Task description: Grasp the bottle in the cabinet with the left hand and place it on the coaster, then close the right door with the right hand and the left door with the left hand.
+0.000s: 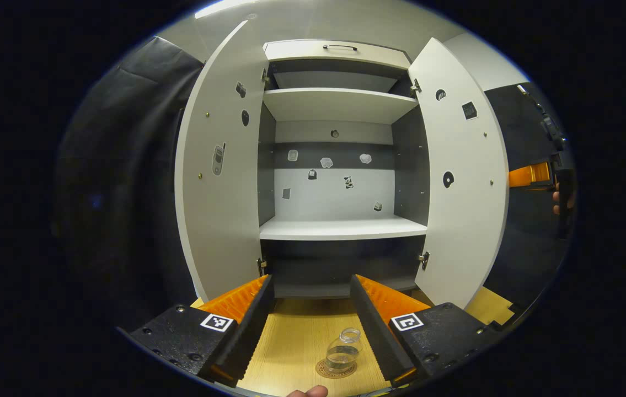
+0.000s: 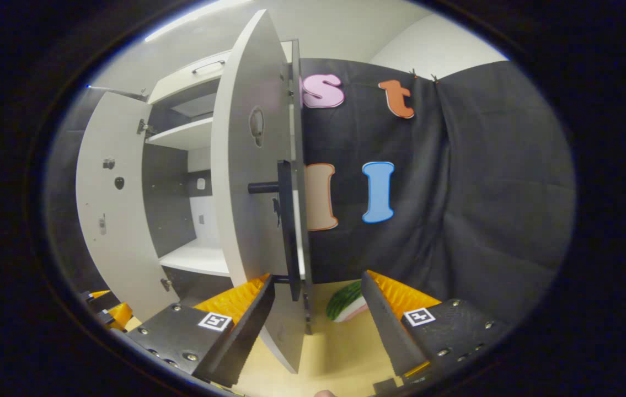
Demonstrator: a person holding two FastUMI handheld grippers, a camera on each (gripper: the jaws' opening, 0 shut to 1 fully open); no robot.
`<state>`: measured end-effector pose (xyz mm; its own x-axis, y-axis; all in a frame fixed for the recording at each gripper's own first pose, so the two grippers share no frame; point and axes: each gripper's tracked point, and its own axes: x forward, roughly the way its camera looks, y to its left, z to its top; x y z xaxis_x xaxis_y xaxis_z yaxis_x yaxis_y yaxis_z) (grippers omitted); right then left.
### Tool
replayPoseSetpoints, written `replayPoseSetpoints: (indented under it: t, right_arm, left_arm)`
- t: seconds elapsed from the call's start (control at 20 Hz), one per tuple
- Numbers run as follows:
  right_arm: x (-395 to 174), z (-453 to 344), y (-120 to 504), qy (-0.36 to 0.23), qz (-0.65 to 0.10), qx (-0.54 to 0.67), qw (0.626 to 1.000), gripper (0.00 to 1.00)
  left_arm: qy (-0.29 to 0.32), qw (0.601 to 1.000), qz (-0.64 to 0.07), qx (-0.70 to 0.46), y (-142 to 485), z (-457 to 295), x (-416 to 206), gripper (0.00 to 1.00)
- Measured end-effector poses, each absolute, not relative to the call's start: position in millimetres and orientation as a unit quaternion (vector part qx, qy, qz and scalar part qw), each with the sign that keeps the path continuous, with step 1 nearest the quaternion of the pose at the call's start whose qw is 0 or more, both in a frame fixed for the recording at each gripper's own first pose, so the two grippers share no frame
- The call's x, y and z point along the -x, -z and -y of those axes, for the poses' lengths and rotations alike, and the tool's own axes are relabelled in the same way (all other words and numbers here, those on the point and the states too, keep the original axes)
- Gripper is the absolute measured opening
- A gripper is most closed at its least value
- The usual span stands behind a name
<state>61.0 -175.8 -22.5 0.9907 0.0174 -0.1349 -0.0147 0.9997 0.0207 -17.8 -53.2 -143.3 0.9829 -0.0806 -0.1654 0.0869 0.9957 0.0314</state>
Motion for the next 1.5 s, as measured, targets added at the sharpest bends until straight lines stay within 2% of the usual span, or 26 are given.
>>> replayPoseSetpoints:
  t: [0.5,0.8,0.9,1.4,1.5]
  right_arm:
    - [-99,59,34,-0.101,-0.064,-0.012,0.993,0.98]
    - [-141,16,37,-0.096,-0.052,0.028,0.994,0.97]
    - [-151,10,38,-0.093,-0.049,0.032,0.994,1.00]
    - [-181,-13,39,-0.085,-0.037,0.035,0.995,1.00]
    - [-191,-20,40,-0.081,-0.034,0.040,0.995,0.97]
  left_arm:
    - [0.027,0.996,-0.083,0.000,135,20,22,0.89]
    - [0.011,0.997,-0.080,-0.002,129,-3,22,0.89]
    - [0.003,0.997,-0.081,0.001,130,-12,23,0.89]
    - [-0.026,0.998,-0.060,0.014,104,-53,14,0.89]
    - [-0.032,0.998,-0.059,0.019,99,-65,11,0.89]
